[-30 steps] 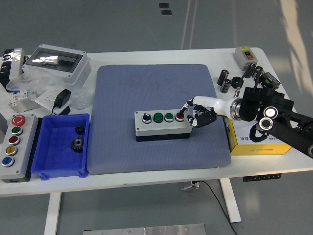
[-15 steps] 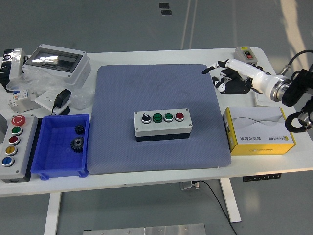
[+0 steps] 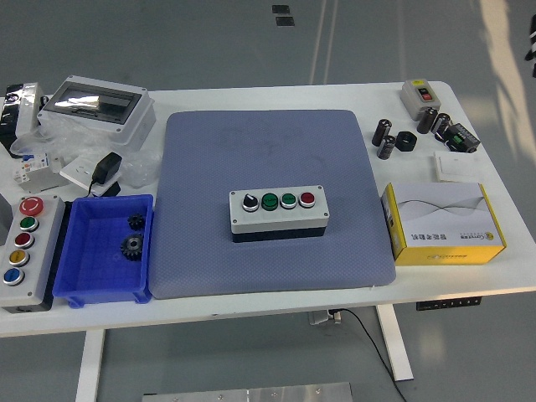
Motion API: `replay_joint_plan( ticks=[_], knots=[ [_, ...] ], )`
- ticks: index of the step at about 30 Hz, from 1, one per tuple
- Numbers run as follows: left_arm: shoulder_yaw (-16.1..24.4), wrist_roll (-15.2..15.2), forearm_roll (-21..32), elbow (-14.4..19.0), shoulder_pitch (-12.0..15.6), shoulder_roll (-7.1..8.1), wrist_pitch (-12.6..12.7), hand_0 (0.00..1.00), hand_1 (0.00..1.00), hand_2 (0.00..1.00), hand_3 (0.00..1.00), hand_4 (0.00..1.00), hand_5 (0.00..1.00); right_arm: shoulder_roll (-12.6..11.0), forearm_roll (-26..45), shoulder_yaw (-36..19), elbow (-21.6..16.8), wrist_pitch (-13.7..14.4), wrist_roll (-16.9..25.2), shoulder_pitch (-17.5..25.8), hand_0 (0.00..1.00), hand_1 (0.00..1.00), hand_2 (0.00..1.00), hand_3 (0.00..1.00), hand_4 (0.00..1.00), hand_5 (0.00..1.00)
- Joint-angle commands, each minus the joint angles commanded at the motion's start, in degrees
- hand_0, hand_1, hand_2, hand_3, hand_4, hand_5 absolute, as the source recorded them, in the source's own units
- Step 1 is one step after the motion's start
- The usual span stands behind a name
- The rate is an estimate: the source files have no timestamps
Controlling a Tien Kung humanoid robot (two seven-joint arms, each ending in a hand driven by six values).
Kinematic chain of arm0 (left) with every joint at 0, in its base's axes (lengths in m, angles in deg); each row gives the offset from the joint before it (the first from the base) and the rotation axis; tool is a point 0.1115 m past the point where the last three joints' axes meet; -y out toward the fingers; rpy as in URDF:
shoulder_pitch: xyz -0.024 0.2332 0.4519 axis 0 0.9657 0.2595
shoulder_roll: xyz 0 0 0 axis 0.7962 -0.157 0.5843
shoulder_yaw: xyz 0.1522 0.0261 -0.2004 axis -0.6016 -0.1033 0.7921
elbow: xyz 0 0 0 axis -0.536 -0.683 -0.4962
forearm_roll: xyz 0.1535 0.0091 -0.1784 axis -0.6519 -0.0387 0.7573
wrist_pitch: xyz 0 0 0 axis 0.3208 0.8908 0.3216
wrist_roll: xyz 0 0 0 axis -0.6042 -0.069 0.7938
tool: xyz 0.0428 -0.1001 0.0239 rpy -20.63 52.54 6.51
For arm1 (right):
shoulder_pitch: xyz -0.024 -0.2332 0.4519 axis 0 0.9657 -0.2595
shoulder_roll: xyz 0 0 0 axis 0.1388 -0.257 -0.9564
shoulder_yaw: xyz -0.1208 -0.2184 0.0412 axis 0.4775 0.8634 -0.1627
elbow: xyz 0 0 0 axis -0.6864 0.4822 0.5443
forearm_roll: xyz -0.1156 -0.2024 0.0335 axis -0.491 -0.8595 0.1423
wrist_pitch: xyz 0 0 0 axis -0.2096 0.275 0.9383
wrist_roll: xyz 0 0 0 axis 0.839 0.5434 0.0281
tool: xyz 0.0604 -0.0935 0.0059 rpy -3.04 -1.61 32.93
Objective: Pick up the button,place it on the desk,press the button,press the button
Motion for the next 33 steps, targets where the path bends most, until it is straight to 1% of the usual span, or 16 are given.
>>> replay_joint_plan(
  ticks=[1, 4, 5, 6, 7, 12, 13, 16, 18, 19, 24, 25, 30, 31, 33],
  knots=[
    [-0.02, -0.01, -0.11, 0.00, 0.00, -0.27, -0.06, 0.624, 0.505, 0.526, 0.587, 0.596, 0.219, 0.13, -0.03, -1.34, -0.07, 0.55, 0.32, 0.08, 0.236, 0.401, 0.521, 0.713, 0.590, 0.318],
    [0.33, -0.12, -0.88, 0.00, 0.04, -1.64, -0.28, 0.624, 0.505, 0.526, 0.587, 0.596, 0.219, 0.34, -0.59, -3.52, -0.05, 1.02, 0.40, -0.23, 0.236, 0.401, 0.521, 0.713, 0.590, 0.318],
    [0.40, -0.15, -1.01, 0.00, 0.09, -2.01, -0.33, 0.624, 0.505, 0.526, 0.587, 0.596, 0.219, 0.30, -0.84, -3.51, -0.04, 0.97, 0.31, -0.40, 0.236, 0.401, 0.521, 0.713, 0.590, 0.318],
    [0.48, -0.19, -1.10, 0.00, 0.27, -2.68, -0.39, 0.624, 0.505, 0.526, 0.587, 0.596, 0.219, 0.08, -1.74, -2.56, -0.03, 0.66, -0.01, -1.05, 0.236, 0.401, 0.521, 0.713, 0.590, 0.318],
    [0.59, -0.22, -1.24, 0.00, 0.43, -3.14, -0.43, 0.624, 0.505, 0.526, 0.586, 0.596, 0.219, -0.08, -2.54, -1.72, -0.04, 0.46, -0.26, -1.61, 0.378, 0.526, 0.596, 0.706, 0.582, 0.304],
    [0.77, -0.13, -1.25, 0.00, 1.41, -5.24, -0.57, 0.624, 0.505, 0.526, 0.586, 0.596, 0.219, -0.53, -6.94, 3.52, 0.28, -0.52, -1.96, -5.14, 0.378, 0.526, 0.596, 0.706, 0.582, 0.304],
    [0.73, -0.08, -1.12, 0.00, 1.57, -5.54, -0.58, 0.624, 0.504, 0.526, 0.587, 0.596, 0.219, -0.40, -7.78, 4.34, 0.38, -0.70, -2.33, -5.69, 0.443, 0.589, 0.632, 0.703, 0.583, 0.293],
    [0.69, 0.02, -0.84, 0.00, 1.96, -6.34, -0.62, 0.624, 0.504, 0.526, 0.587, 0.596, 0.219, 0.40, -10.12, 6.14, 0.60, -1.06, -3.35, -6.94, 0.443, 0.589, 0.632, 0.703, 0.583, 0.293],
    [0.52, 0.09, -0.54, 0.00, 2.17, -6.90, -0.69, 0.624, 0.504, 0.526, 0.587, 0.596, 0.219, 1.35, -11.60, 6.95, 0.67, -1.09, -3.78, -7.47, 0.443, 0.589, 0.632, 0.703, 0.583, 0.293],
    [0.48, 0.10, -0.47, 0.00, 2.21, -7.03, -0.70, 0.623, 0.505, 0.526, 0.587, 0.596, 0.218, 1.58, -11.92, 7.12, 0.68, -1.10, -3.86, -7.57, 0.493, 0.604, 0.644, 0.698, 0.584, 0.293],
    [-0.33, 0.20, 1.49, 0.00, 2.82, -8.31, -0.66, 0.623, 0.505, 0.526, 0.587, 0.596, 0.218, 4.19, -14.13, 9.48, 1.92, -0.35, -3.92, -8.29, 0.493, 0.604, 0.644, 0.698, 0.584, 0.293],
    [-0.38, 0.20, 1.89, 0.00, 2.87, -8.47, -0.61, 0.624, 0.505, 0.527, 0.587, 0.597, 0.218, 4.65, -14.28, 10.11, 2.40, -0.09, -3.78, -8.35, 0.535, 0.619, 0.653, 0.698, 0.586, 0.293],
    [-0.52, 0.28, 2.78, 0.00, 2.72, -8.89, -0.57, 0.624, 0.505, 0.527, 0.587, 0.597, 0.218, 7.42, -15.64, 12.85, 4.47, 0.15, -3.84, -7.56, 0.535, 0.619, 0.653, 0.698, 0.586, 0.293],
    [-0.51, 0.26, 2.82, 0.00, 2.69, -8.91, -0.57, 0.624, 0.505, 0.527, 0.588, 0.598, 0.219, 7.90, -15.81, 13.13, 4.70, 0.19, -3.83, -7.34, 0.556, 0.634, 0.666, 0.698, 0.588, 0.297],
    [-0.52, 0.24, 2.96, 0.00, 2.64, -8.91, -0.56, 0.624, 0.505, 0.527, 0.588, 0.598, 0.219, 8.58, -16.14, 13.47, 5.01, 0.34, -3.81, -6.95, 0.556, 0.634, 0.666, 0.698, 0.588, 0.297]
  ],
)
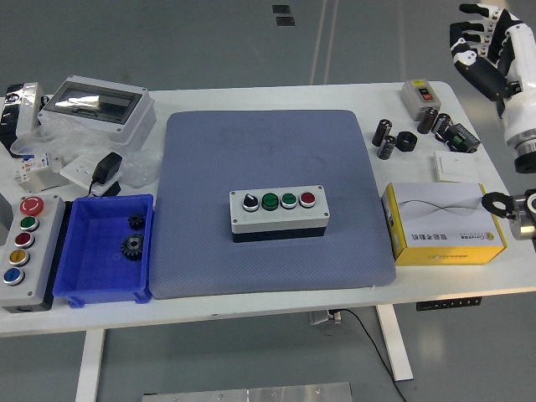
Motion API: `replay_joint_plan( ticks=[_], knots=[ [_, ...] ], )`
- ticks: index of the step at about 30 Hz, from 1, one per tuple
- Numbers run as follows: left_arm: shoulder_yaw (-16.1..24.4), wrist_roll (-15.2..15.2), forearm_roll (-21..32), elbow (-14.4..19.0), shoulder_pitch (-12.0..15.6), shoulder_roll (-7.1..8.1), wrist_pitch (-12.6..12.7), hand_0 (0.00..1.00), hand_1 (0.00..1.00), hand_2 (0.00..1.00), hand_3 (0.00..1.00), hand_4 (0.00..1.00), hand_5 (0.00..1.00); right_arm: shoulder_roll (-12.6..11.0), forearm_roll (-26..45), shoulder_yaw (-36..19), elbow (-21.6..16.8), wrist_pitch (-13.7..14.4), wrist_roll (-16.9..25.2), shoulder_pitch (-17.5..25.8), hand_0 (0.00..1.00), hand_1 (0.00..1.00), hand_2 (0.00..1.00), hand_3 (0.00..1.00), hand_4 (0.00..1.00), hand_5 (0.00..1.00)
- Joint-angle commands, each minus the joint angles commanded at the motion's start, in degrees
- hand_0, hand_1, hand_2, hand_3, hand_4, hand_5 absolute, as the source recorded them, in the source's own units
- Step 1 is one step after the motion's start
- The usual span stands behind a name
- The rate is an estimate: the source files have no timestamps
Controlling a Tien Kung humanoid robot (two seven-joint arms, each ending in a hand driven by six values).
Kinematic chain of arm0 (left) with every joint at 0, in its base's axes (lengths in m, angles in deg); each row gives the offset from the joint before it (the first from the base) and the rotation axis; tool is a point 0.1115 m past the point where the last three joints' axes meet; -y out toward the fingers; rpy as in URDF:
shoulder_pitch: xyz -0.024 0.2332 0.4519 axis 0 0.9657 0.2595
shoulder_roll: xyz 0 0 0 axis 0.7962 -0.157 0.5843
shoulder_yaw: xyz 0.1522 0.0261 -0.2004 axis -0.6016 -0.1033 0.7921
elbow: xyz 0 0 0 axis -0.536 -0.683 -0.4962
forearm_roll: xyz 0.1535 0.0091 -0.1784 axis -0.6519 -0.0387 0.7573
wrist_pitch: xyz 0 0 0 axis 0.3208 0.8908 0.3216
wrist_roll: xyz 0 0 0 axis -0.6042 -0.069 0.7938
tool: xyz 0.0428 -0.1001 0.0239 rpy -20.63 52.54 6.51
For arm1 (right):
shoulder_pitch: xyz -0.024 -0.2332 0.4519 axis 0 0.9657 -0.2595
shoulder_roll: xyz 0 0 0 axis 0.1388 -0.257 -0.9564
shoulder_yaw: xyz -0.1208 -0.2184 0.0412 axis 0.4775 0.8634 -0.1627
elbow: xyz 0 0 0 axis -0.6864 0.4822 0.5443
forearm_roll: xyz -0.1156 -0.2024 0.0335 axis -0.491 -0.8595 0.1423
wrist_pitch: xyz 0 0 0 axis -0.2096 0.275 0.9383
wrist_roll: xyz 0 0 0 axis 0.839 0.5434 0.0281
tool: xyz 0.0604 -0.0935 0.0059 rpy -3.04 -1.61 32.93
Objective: Pick up the button,place it on the desk,press the button,press the button
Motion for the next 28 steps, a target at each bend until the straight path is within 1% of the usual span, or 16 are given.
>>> replay_joint_plan(
  ticks=[7, 12, 16, 23, 28],
  knots=[
    [-0.38, 0.01, 1.14, 0.00, -0.06, 0.17, 0.19, 0.624, 0.505, 0.529, 0.588, 0.600, 0.218, 0.11, -0.20, -0.73, 0.07, 0.55, 0.43, 1.19, 0.565, 0.639, 0.669, 0.697, 0.590, 0.299],
    [-0.40, 0.04, 1.31, 0.00, -0.08, -0.01, 0.28, 0.624, 0.506, 0.529, 0.588, 0.600, 0.217, 0.25, 0.51, -1.50, 0.07, 0.67, 1.00, 2.23, 0.575, 0.642, 0.679, 0.698, 0.592, 0.306],
    [-0.40, 0.08, 1.33, 0.00, -0.06, -0.41, 0.33, 0.625, 0.506, 0.529, 0.588, 0.601, 0.216, 0.94, 3.16, -1.98, 0.43, 0.54, 2.54, 3.32, 0.576, 0.642, 0.679, 0.698, 0.592, 0.306],
    [-0.19, 0.28, 1.26, 0.00, -0.39, -0.84, 0.32, 0.624, 0.507, 0.529, 0.588, 0.602, 0.217, 2.92, 10.60, -3.46, 0.77, -0.10, 6.42, 5.77, 0.581, 0.650, 0.681, 0.697, 0.593, 0.309],
    [0.06, 0.42, 1.11, 0.00, -0.67, -0.75, 0.36, 0.624, 0.507, 0.529, 0.588, 0.602, 0.217, 3.91, 16.21, -4.14, 0.85, -2.34, 8.84, 7.58, 0.581, 0.650, 0.681, 0.697, 0.593, 0.309]
  ],
)
